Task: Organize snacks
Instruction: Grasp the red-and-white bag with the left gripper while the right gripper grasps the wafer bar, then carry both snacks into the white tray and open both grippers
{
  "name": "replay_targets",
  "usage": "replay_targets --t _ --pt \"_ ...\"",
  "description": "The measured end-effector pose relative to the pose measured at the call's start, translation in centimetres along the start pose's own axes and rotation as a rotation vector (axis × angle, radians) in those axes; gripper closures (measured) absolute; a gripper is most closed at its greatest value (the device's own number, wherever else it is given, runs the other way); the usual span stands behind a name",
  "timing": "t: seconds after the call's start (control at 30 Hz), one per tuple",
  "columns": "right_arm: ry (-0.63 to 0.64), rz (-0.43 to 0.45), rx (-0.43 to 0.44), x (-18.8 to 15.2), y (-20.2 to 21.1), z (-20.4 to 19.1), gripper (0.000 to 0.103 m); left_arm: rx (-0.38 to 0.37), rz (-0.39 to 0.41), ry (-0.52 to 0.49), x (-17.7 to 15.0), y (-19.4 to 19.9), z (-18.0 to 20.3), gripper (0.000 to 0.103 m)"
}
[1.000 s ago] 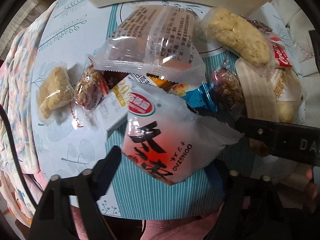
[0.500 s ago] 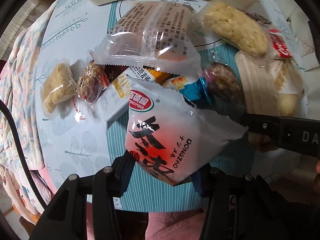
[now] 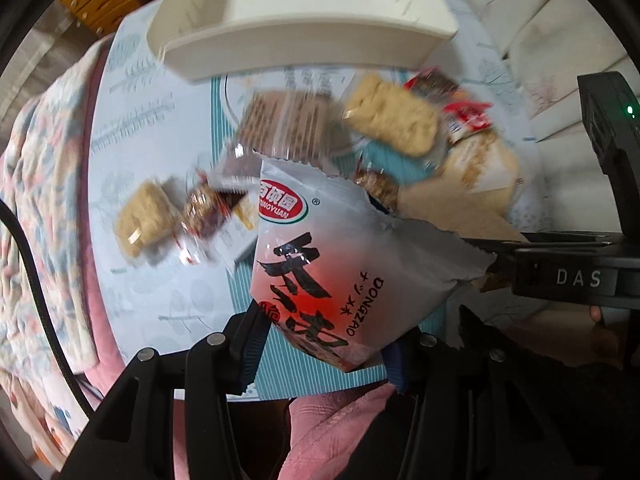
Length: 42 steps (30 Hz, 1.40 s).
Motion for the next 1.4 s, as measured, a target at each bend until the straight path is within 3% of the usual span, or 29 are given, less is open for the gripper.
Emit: replay_targets --t 0.03,0.13,0.17,0.4,0.67,1.03,1.17,1.4 --pt "0.012 0.021 0.004 0.0 0.9 -0.4 0.057 -0.001 0.013 -0.011 0.0 0.9 -0.5 0.055" --pt "0.03 0.066 0.007 0.1 2.3 -2.8 0.088 -0.003 0.057 -0.053 0.8 3.6 -0.9 0.055" --pt "0.037 0.077 0.014 0.3 2.4 -3.7 0.09 -0.007 0.074 -0.066 1.4 4.5 -1.2 0.055" --pt "0.051 0.161 -0.001 1.0 4.1 -6.6 0.09 -0.021 0.202 -0.125 5.4 9.8 -2.8 0.055" --pt "0.1 0.332 0.016 3.7 9.1 -9.9 0.09 -0.032 0.326 -0.173 11.2 13.1 -5.0 0.055" --pt "0.206 0.612 -0.029 11.0 13.6 -12.2 0.09 -0.092 0.457 -0.151 18.8 12.7 -6.0 0.055" --pt "0.214 0.666 -0.045 13.5 13.4 -11.7 0.09 -0.122 0.489 -0.121 20.6 11.7 -6.2 0.055" --pt "0.233 0.749 0.005 16.2 12.5 -10.5 0.088 -0.159 0.548 -0.037 22.6 10.0 -7.2 0.051"
Point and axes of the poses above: each gripper's, at about its wrist camera, not at the fingertips, and y roughly against the way its jaws point, z to its right, x to its top, the point moved 6 cm from there along -y, roughly the way its jaws point, and after that the axes turned 1 degree about y, right-handed, at the moved point
